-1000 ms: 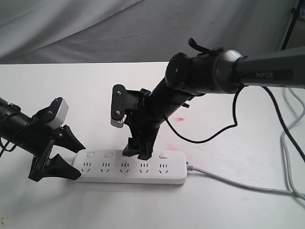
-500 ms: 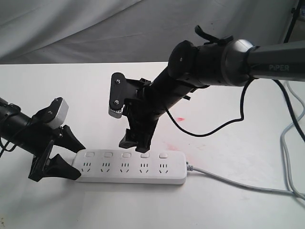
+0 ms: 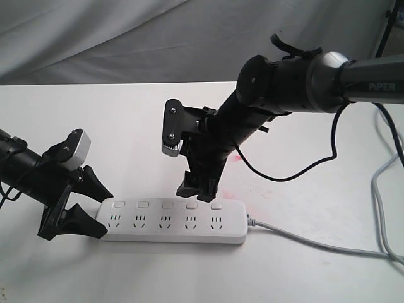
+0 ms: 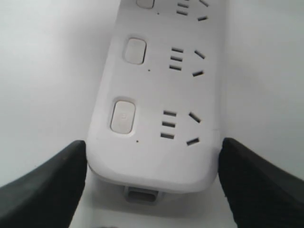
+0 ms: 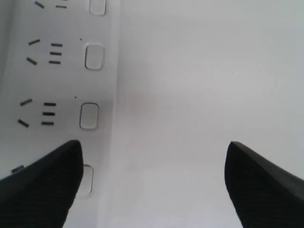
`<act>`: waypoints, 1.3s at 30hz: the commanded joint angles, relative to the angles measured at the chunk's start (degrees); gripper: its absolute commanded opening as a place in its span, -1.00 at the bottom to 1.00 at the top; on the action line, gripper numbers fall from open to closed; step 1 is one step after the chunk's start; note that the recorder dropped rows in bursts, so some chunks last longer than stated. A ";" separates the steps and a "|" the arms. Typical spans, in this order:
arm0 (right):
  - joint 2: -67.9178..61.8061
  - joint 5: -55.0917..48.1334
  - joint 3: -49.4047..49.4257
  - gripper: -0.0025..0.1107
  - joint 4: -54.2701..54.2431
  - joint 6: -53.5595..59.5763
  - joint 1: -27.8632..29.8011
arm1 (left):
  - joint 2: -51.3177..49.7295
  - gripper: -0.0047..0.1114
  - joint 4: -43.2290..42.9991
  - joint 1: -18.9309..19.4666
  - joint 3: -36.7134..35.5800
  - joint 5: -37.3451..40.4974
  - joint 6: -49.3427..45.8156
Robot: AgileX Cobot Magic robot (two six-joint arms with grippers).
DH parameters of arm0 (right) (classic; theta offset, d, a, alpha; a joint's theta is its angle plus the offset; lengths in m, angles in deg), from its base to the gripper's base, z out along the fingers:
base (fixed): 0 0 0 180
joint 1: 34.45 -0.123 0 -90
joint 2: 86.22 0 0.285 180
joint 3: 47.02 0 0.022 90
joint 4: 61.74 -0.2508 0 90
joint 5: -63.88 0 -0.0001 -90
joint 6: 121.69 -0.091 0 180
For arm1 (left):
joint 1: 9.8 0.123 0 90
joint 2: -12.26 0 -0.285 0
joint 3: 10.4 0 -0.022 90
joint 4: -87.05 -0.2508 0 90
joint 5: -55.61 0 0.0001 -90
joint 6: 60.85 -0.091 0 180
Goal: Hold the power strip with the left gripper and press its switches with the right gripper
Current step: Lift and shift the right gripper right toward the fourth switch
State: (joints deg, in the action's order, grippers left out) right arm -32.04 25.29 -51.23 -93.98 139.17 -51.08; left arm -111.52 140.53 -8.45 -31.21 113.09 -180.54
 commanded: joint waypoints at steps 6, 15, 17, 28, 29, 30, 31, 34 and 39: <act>1.79 -1.13 0.42 0.37 -0.48 -0.21 0.68 | -0.05 -0.52 0.00 -0.28 0.24 -0.58 -0.35; 1.68 0.77 1.89 0.37 -0.82 0.93 0.68 | -0.05 -0.52 0.00 -0.28 0.24 -0.58 -0.35; 1.68 2.23 2.74 0.37 -1.34 1.29 0.68 | -0.05 -0.52 0.00 -0.28 0.24 -0.58 -0.35; 1.60 3.20 3.90 0.37 -2.34 1.82 0.68 | -0.05 -0.52 0.00 -0.28 0.24 -0.58 -0.35; 1.45 3.59 4.03 0.37 -2.34 1.82 0.58 | -0.05 -0.52 0.00 -0.28 0.24 -0.58 -0.35; 1.30 3.59 4.15 0.37 -2.34 1.97 0.58 | -0.05 -0.52 0.00 -0.28 0.24 -0.58 -0.35; 1.17 3.59 4.15 0.37 -2.34 1.97 0.58 | -0.05 -0.52 0.00 -0.28 0.24 -0.58 -0.35; 0.79 3.84 4.15 0.37 -2.34 1.97 0.58 | -0.05 -0.52 0.00 -0.28 0.24 -0.58 -0.35; -0.22 4.49 4.15 0.37 -2.34 2.12 0.58 | -0.05 -0.52 0.00 -0.28 0.24 -0.58 -0.35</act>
State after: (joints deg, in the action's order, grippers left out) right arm -31.71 29.13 -47.38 -95.86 140.77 -50.70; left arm -111.52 140.53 -8.45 -31.21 113.09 -180.54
